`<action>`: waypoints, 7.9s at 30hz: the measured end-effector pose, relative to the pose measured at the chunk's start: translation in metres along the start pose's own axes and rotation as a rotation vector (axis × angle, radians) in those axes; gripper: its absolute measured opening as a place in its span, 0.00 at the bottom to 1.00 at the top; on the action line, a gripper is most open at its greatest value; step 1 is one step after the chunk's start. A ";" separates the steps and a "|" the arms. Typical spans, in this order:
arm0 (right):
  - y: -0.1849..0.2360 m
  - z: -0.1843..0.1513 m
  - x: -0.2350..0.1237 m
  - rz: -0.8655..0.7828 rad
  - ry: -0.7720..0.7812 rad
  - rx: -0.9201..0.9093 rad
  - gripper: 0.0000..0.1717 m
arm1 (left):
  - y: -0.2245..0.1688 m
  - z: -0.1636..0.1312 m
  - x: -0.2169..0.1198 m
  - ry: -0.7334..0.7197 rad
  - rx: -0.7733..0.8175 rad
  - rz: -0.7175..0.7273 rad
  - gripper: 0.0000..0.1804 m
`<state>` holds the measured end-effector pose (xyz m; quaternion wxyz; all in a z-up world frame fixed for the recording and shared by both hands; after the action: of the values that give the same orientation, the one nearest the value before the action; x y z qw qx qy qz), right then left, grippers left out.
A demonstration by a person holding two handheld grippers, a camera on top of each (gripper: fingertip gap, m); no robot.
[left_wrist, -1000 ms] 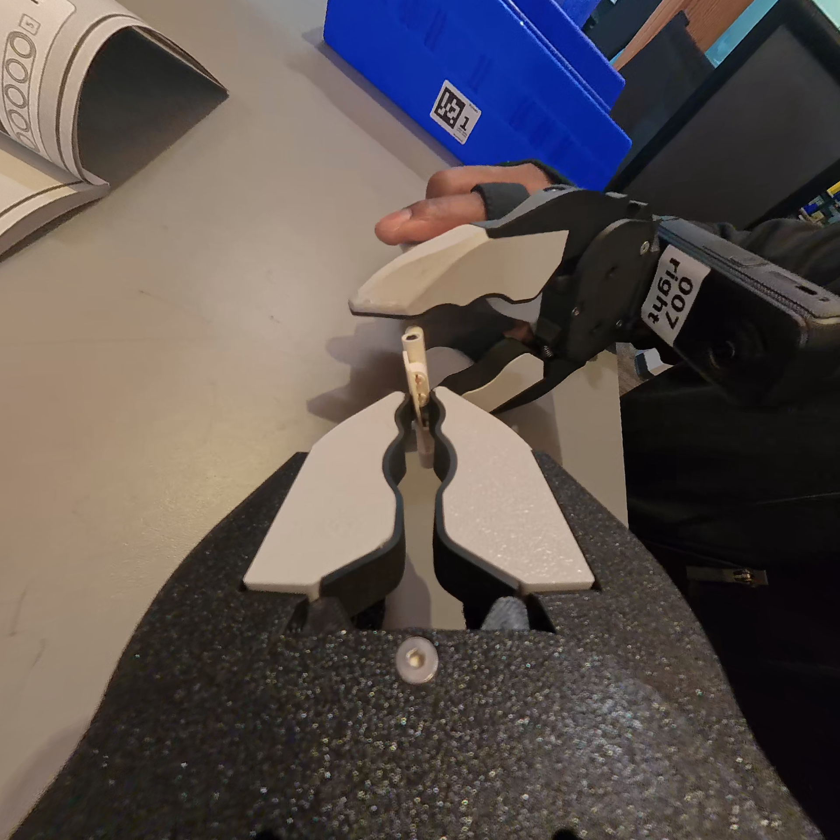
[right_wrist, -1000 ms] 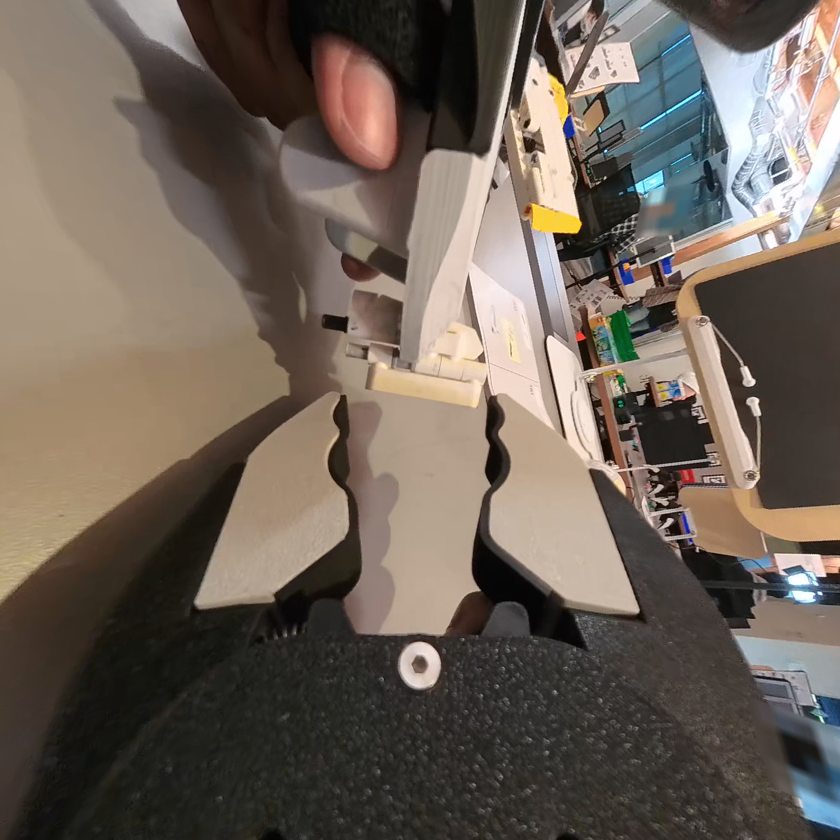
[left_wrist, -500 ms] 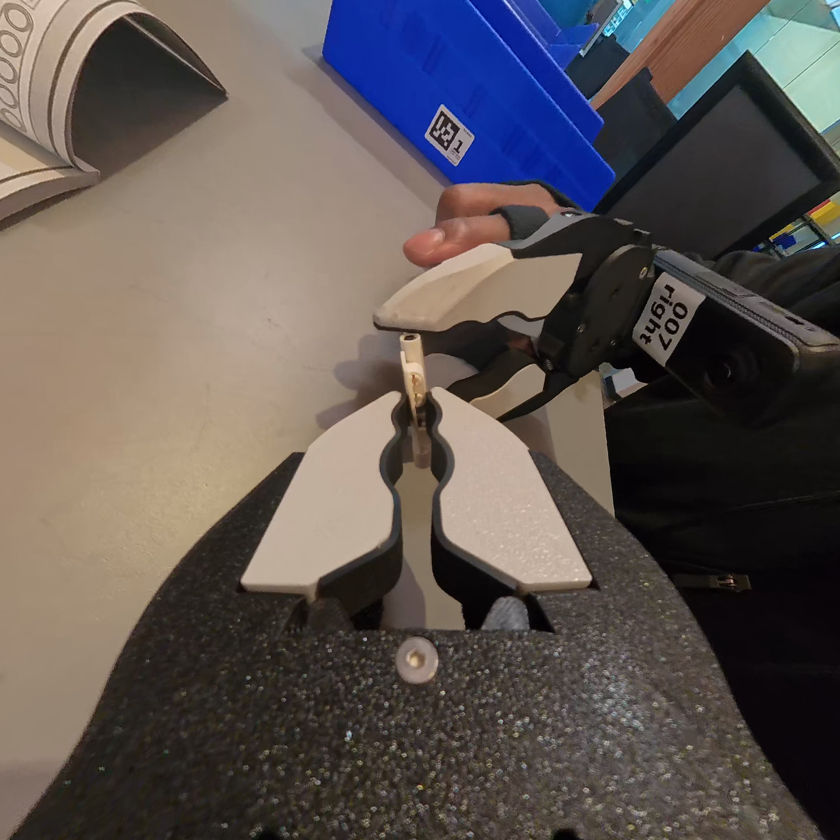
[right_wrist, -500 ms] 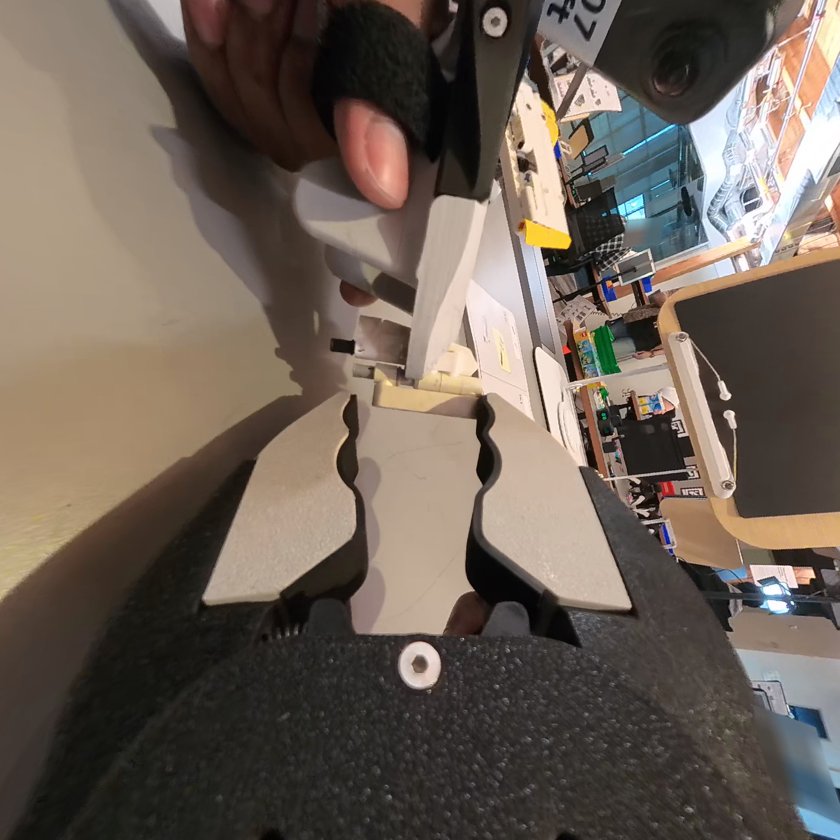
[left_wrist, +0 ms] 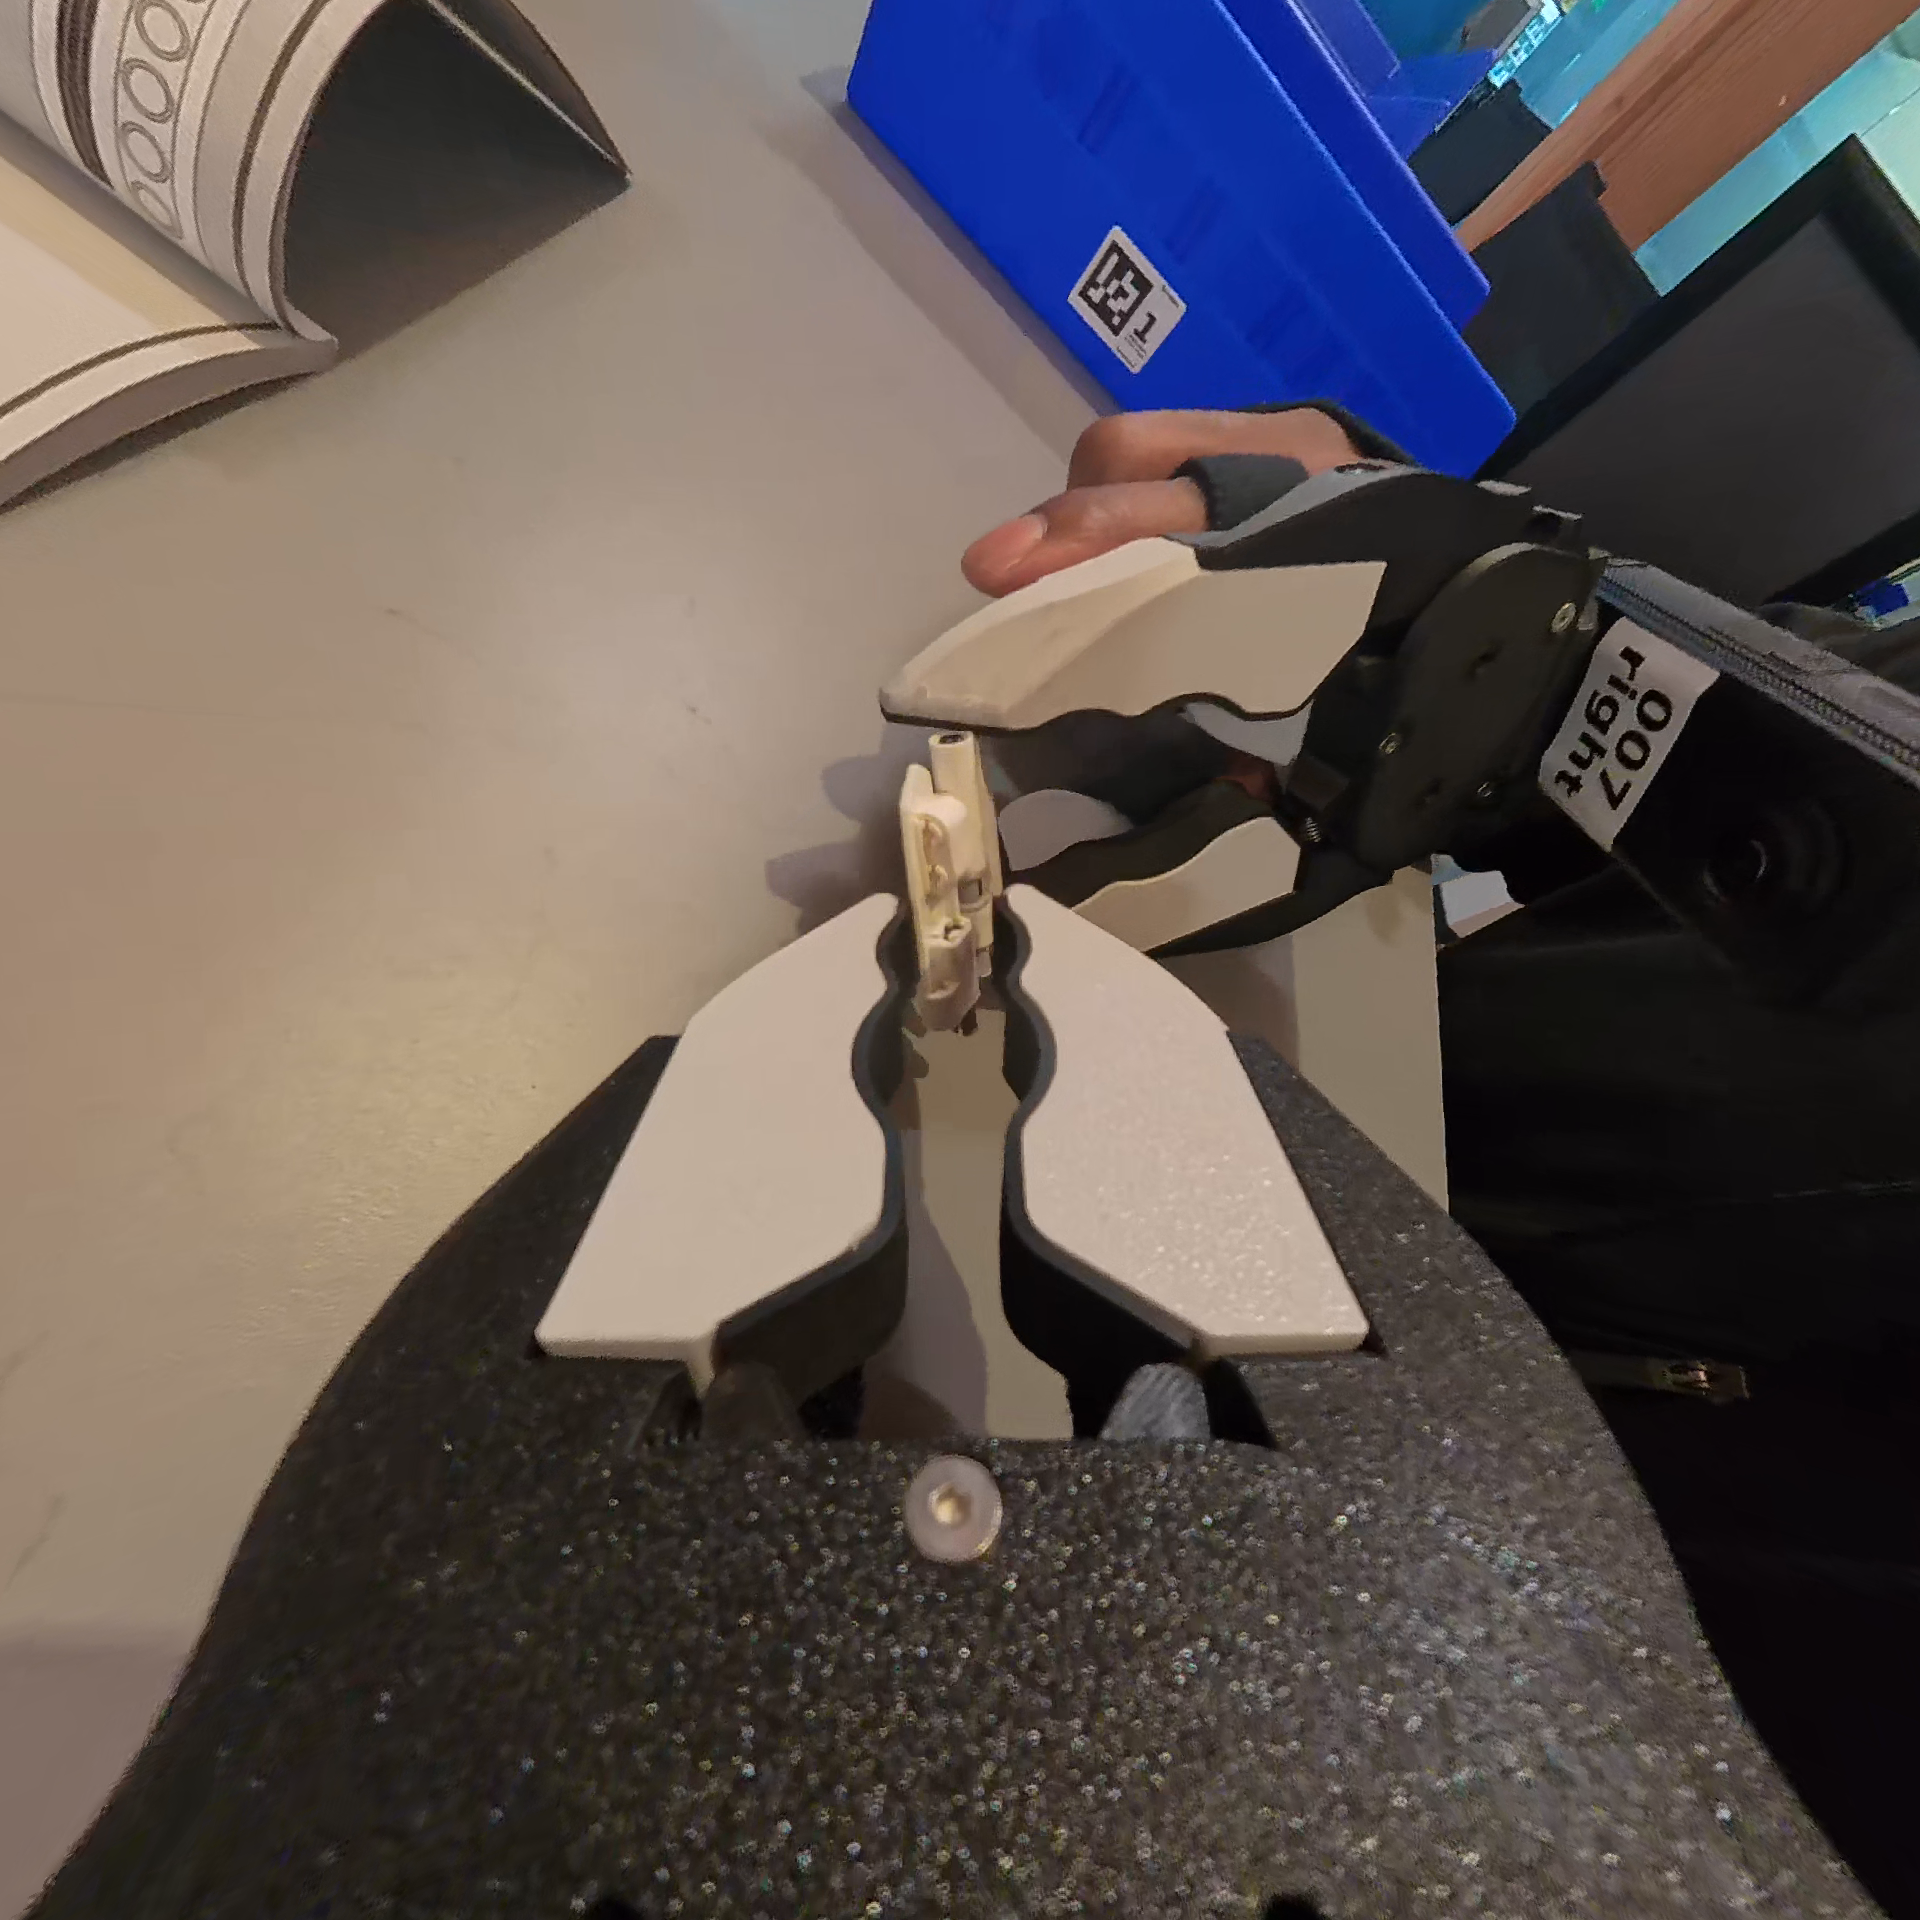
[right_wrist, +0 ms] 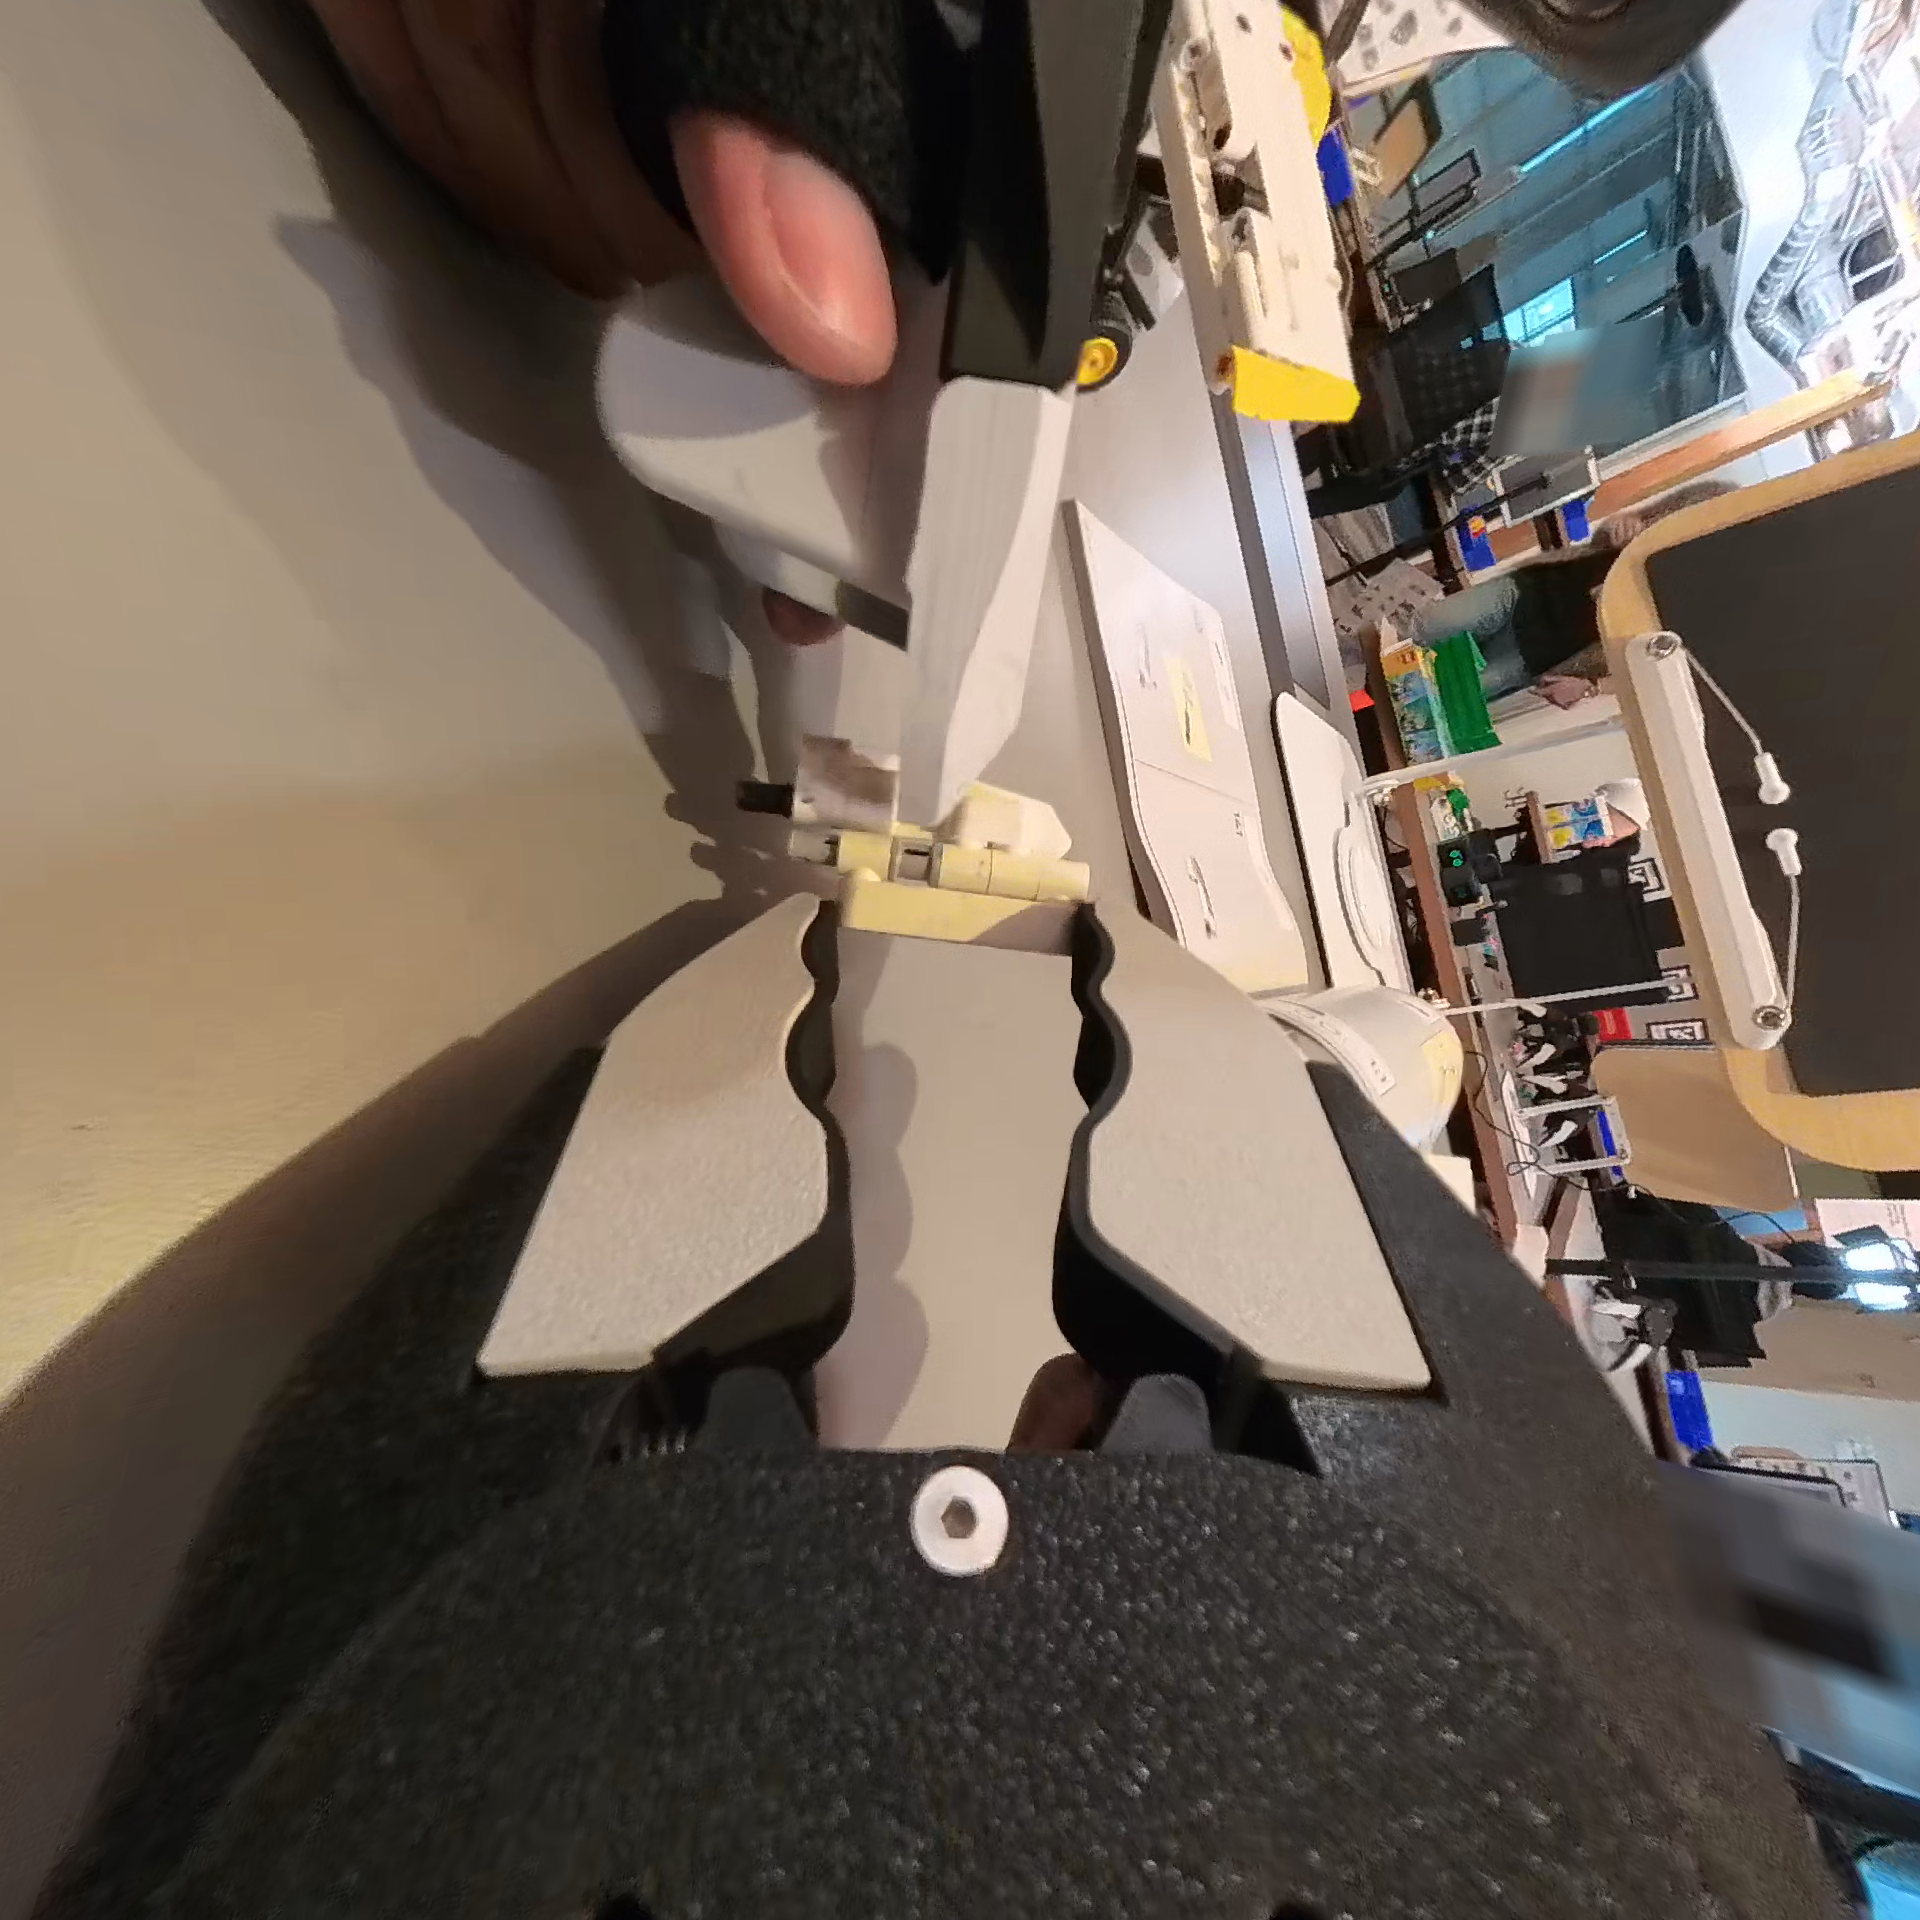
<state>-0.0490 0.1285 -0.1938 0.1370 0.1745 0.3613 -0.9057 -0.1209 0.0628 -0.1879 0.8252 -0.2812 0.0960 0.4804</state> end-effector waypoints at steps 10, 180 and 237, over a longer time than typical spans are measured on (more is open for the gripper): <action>0.000 0.001 0.000 0.008 -0.021 0.026 0.25 | 0.002 0.000 0.005 0.006 -0.025 0.003 0.12; -0.144 -0.037 0.046 0.202 0.216 0.879 0.37 | 0.077 0.076 0.057 -0.035 0.361 0.401 0.40; -0.144 -0.031 0.047 0.309 0.244 0.772 0.36 | 0.070 0.081 0.059 -0.098 0.446 0.340 0.46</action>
<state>-0.1387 0.2460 -0.1470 0.1521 0.3705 -0.0207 -0.9160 -0.1585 0.1786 -0.1724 0.7778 -0.0488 0.2052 0.5921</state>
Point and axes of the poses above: each gripper's, where its closed fingertips meet, x out along the fingers, z out of its top, y = z × x across the jaws, the point moved 6 cm from there along -x, back along the fingers, and after that the axes turned 14 degrees about x, right-handed, at the moved point
